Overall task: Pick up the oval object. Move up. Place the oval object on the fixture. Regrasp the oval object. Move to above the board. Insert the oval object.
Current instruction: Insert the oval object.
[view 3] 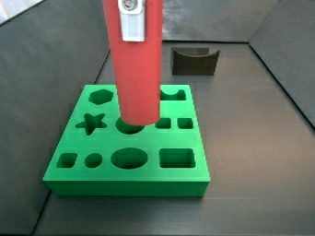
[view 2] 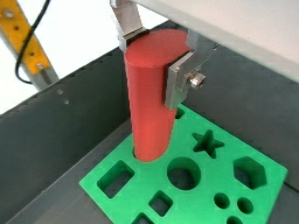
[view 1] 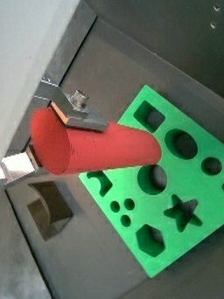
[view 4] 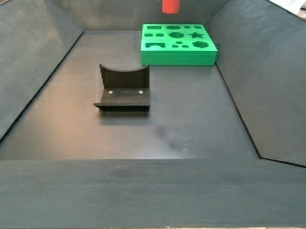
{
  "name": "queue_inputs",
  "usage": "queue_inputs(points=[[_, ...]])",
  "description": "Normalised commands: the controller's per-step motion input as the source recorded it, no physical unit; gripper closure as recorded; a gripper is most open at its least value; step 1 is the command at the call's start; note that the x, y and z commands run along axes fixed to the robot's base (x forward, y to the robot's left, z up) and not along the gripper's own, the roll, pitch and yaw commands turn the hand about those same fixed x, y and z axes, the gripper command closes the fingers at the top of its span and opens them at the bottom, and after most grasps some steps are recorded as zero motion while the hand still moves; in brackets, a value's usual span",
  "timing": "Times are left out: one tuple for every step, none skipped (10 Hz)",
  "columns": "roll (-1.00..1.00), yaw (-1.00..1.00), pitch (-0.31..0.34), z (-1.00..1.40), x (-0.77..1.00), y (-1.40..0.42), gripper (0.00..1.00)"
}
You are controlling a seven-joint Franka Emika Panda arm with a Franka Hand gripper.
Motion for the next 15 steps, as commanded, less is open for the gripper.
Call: queue_inputs(points=[[0.0, 0.0, 0.0, -0.07, 0.0, 0.0, 1.0], [0.06, 0.12, 0.0, -0.32, -0.06, -0.17, 1.0], [0.1, 0.16, -0.016, -0.41, -0.2, -0.28, 1.0], [0.09, 0.16, 0.0, -0.33, -0.13, -0.25, 1.0], [0.04, 0.18, 0.0, -0.15, -0.05, -0.2, 1.0], [0.01, 0.21, 0.0, -0.02, 0.0, -0.15, 1.0], [-0.01, 0.06, 0.0, -0.01, 0.0, 0.0, 1.0], [0.0, 0.11, -0.01, -0.31, 0.0, -0.15, 1.0], [0.0, 0.08, 0.0, -0.15, 0.0, -0.1, 1.0], [0.0, 0.03, 0.0, -0.02, 0.0, 0.0, 1.0], [0.0, 0.0, -0.026, -0.29, 0.0, -0.15, 1.0], [0.01, 0.0, 0.0, 0.0, 0.0, 0.0, 1.0], [0.01, 0.0, 0.0, -0.18, 0.0, -0.08, 1.0], [0.0, 0.0, 0.0, -0.31, 0.2, -0.06, 1.0], [0.0, 0.0, 0.0, -0.38, 0.23, 0.0, 1.0]])
